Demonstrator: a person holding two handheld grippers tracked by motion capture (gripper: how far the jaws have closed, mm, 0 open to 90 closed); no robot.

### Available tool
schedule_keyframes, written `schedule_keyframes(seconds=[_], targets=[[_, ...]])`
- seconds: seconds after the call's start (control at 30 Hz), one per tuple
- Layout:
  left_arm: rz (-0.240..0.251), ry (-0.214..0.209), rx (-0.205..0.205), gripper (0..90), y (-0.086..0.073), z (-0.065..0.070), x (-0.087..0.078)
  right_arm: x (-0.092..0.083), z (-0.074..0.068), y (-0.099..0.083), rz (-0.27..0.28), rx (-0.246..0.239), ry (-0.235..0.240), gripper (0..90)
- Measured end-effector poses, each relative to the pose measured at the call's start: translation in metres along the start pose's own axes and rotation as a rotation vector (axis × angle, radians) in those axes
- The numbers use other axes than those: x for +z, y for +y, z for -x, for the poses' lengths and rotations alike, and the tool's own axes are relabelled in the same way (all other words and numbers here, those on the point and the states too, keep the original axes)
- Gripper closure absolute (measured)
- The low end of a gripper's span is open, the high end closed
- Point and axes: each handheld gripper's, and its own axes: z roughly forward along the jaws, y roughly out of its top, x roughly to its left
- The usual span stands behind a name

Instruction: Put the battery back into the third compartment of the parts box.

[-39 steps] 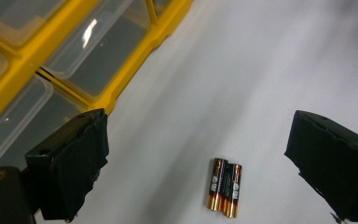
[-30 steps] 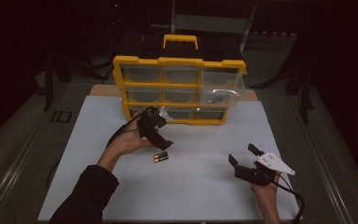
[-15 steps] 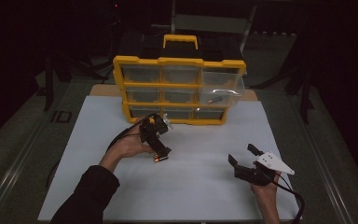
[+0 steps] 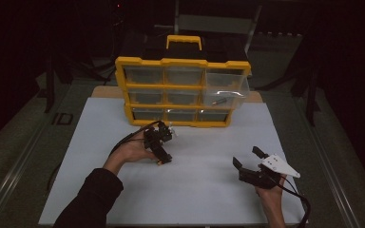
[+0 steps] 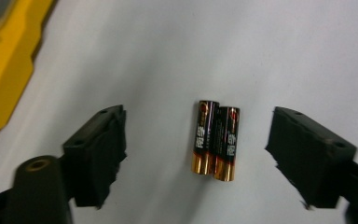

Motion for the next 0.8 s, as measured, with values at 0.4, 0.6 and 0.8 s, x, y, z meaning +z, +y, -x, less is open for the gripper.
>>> schedule_keyframes(seconds=[0.4,0.6,0.8], targets=[[-0.06,-0.052,0.011,57.4,-0.002,0.001,0.012,0.0,0.0,0.0,0.001,-0.002,-0.002,11.5],[-0.083,-0.057,0.001,67.1,-0.002,-0.002,0.017,0.0,0.0,0.0,0.001,-0.002,-0.002,11.6],[-0.096,-0.043,-0.019,72.6,-0.002,-0.002,0.021,0.0,0.0,0.0,0.0,-0.002,-0.001,11.5]])
